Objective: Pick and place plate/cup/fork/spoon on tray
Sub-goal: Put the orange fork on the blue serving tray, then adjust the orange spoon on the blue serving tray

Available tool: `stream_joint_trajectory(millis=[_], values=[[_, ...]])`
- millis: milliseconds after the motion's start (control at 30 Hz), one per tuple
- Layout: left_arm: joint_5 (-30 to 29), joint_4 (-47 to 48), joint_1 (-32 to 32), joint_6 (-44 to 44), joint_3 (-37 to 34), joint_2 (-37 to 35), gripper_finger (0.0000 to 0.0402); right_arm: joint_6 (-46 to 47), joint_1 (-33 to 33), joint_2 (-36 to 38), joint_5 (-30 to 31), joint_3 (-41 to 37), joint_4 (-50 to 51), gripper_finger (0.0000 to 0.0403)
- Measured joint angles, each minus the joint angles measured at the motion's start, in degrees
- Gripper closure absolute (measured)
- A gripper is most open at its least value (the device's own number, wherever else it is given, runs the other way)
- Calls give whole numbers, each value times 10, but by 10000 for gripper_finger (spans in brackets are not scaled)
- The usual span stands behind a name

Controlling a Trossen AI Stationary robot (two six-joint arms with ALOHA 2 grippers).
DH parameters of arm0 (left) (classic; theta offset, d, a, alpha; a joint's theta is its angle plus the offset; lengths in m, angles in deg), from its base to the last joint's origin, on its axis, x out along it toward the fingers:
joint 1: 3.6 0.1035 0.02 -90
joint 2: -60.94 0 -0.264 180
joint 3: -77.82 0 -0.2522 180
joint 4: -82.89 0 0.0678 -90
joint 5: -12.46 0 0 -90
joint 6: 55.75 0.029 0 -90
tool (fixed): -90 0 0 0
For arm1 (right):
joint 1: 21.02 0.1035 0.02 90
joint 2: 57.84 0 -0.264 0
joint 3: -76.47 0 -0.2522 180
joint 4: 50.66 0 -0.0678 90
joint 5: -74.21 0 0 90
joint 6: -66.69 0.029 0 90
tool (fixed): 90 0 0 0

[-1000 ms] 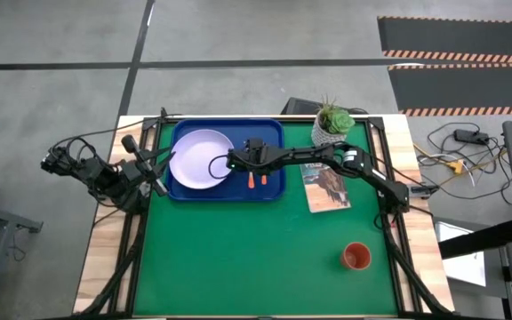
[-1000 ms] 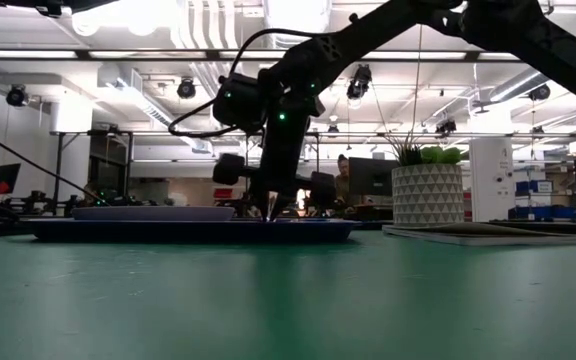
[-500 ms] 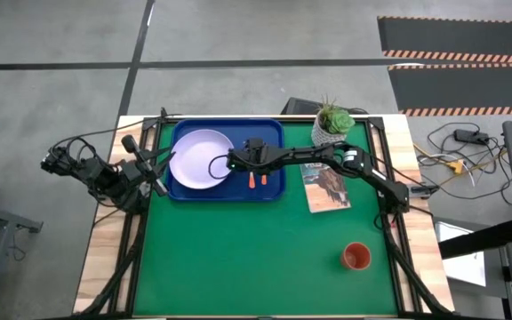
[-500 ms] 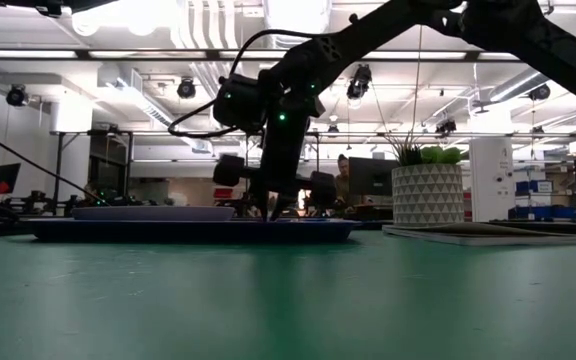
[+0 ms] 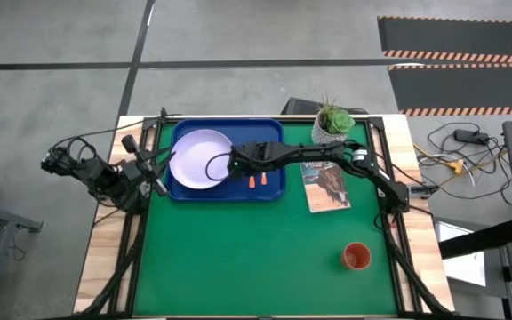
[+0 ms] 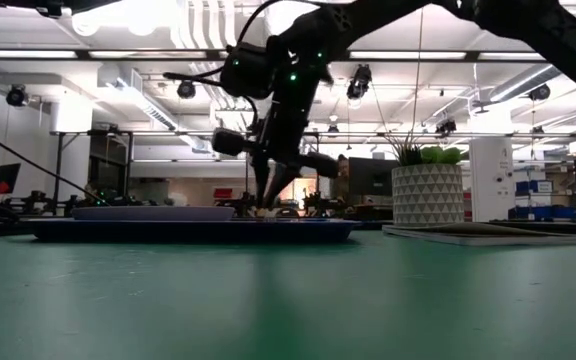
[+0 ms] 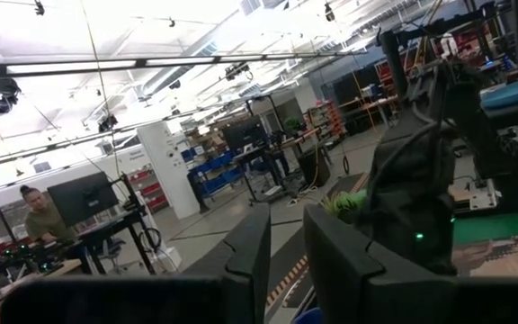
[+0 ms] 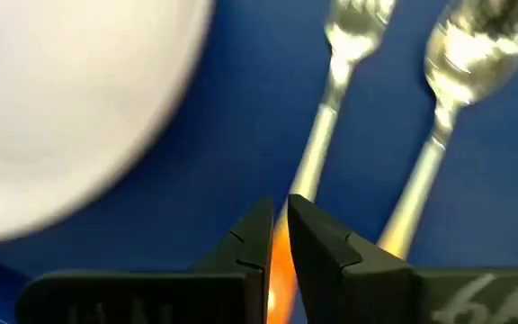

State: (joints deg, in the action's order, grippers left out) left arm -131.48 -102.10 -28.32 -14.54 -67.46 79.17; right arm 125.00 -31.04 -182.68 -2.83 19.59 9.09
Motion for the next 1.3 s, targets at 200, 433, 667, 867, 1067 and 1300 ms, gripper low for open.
stream_joint_trajectory(millis=[200,433,667,867,1067,1300], values=[[-2,1,0,0,-4,0,346,10,20,-1,0,-1,47,392],[-2,-1,0,1,-5,0,346,17,37,-23,6,-3,43,394],[-2,-1,0,1,-6,0,346,17,37,-35,22,-3,13,394],[-2,-1,0,1,-5,0,346,11,37,-34,21,-3,-13,394],[-2,-1,0,2,-6,0,346,-1,37,-32,21,-3,-9,394],[-4,0,0,2,-6,0,346,-4,37,-4,39,-3,77,394]])
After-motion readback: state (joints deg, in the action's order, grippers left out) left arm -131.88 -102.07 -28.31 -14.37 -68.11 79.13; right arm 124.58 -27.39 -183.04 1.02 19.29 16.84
